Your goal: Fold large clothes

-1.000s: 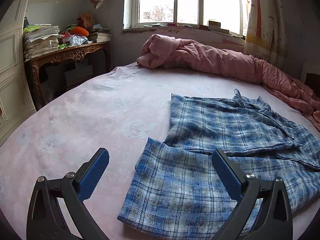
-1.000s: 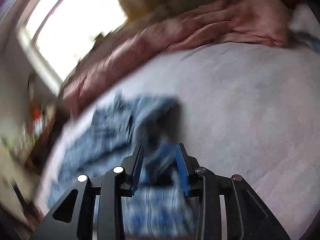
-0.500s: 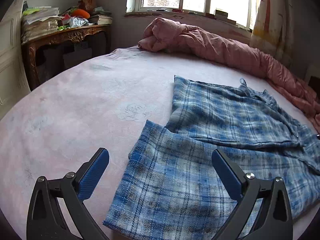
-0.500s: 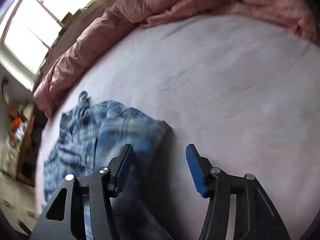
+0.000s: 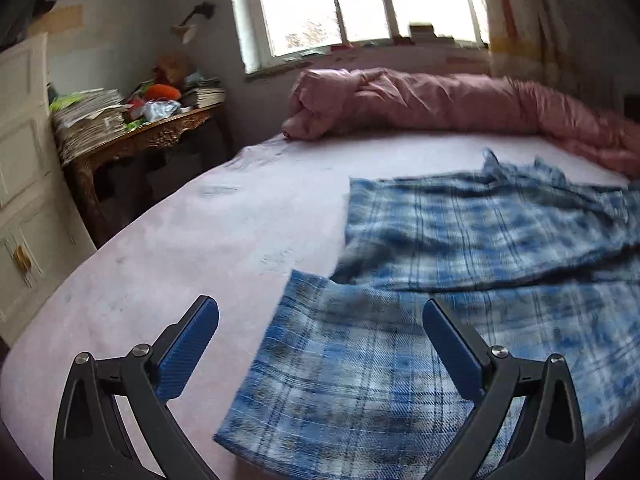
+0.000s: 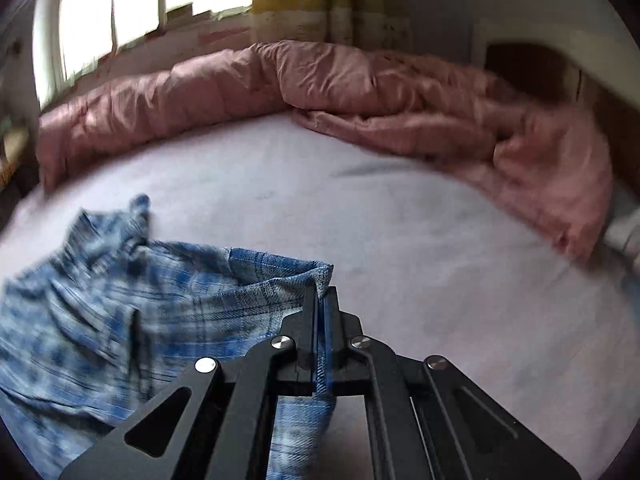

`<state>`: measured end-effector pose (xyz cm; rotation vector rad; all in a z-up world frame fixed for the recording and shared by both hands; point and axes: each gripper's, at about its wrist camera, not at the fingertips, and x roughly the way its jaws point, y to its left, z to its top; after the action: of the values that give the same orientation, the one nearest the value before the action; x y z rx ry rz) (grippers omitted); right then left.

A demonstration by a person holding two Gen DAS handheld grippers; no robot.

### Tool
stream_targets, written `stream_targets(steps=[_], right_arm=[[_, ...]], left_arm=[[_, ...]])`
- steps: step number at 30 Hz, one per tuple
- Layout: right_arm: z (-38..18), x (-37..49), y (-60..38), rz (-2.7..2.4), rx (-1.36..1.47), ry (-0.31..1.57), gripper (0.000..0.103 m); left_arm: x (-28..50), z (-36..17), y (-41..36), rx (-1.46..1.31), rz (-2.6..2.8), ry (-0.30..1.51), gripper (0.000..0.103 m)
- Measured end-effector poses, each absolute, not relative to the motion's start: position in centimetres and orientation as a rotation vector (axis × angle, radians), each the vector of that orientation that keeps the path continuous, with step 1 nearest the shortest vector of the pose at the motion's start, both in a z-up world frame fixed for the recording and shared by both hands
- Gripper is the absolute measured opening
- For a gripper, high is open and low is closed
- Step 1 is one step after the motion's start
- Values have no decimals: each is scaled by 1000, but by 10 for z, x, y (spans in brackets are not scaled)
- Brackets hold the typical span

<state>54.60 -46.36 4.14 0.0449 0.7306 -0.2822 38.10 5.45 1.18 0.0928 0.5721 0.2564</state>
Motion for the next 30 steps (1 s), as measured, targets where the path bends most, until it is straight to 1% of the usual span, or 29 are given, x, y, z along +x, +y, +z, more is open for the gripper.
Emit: stream_targets(steps=[2, 4, 6, 9, 10, 11, 13, 14, 15, 16, 18, 19, 20, 21, 22, 23, 24, 27, 30], right_arm=[[34, 554, -460, -332, 17, 750, 3], [25, 552, -469, -367, 66, 800, 3], [20, 543, -479, -365, 118, 811, 6], [32, 514, -489, -371, 176, 746, 20], [37, 503, -490, -363, 198, 721, 28], [43, 491, -489, -347, 212, 702, 32], [54, 464, -483, -310, 211, 676, 34], [59, 451, -479, -290, 207, 664, 37], [64, 438, -472, -264, 207, 658, 40], [69, 422, -462, -220, 219, 654, 47], [82, 385, -434, -79, 252, 604, 51], [87, 368, -420, -23, 249, 581, 55], [93, 350, -402, 25, 229, 557, 61], [97, 337, -389, 47, 210, 535, 64], [101, 320, -372, 63, 185, 499, 72], [102, 309, -361, 69, 181, 473, 83], [102, 302, -353, 74, 187, 458, 87], [92, 290, -335, 93, 196, 491, 88], [75, 287, -321, 85, 112, 578, 88]], left_arm=[[383, 10, 51, 110, 234, 583, 101], [382, 11, 48, 124, 223, 576, 101], [380, 12, 43, 140, 203, 567, 101], [375, 16, 35, 168, 183, 530, 101], [372, 19, 33, 169, 168, 517, 101], [369, 21, 33, 156, 148, 514, 101], [363, 29, 38, 108, 141, 518, 101], [358, 36, 41, 77, 141, 506, 101], [351, 45, 44, 38, 127, 474, 101], [342, 54, 45, 12, 106, 432, 101], [330, 66, 43, 25, 81, 390, 101], [326, 69, 41, 37, 69, 380, 101], [322, 72, 38, 46, 49, 375, 101], [320, 74, 36, 49, 15, 376, 101], [317, 76, 33, 50, -37, 382, 101], [315, 76, 30, 56, -81, 391, 101], [313, 75, 26, 72, -119, 404, 101], [307, 74, 11, 142, -81, 374, 101], [303, 72, 0, 167, -162, 397, 101]])
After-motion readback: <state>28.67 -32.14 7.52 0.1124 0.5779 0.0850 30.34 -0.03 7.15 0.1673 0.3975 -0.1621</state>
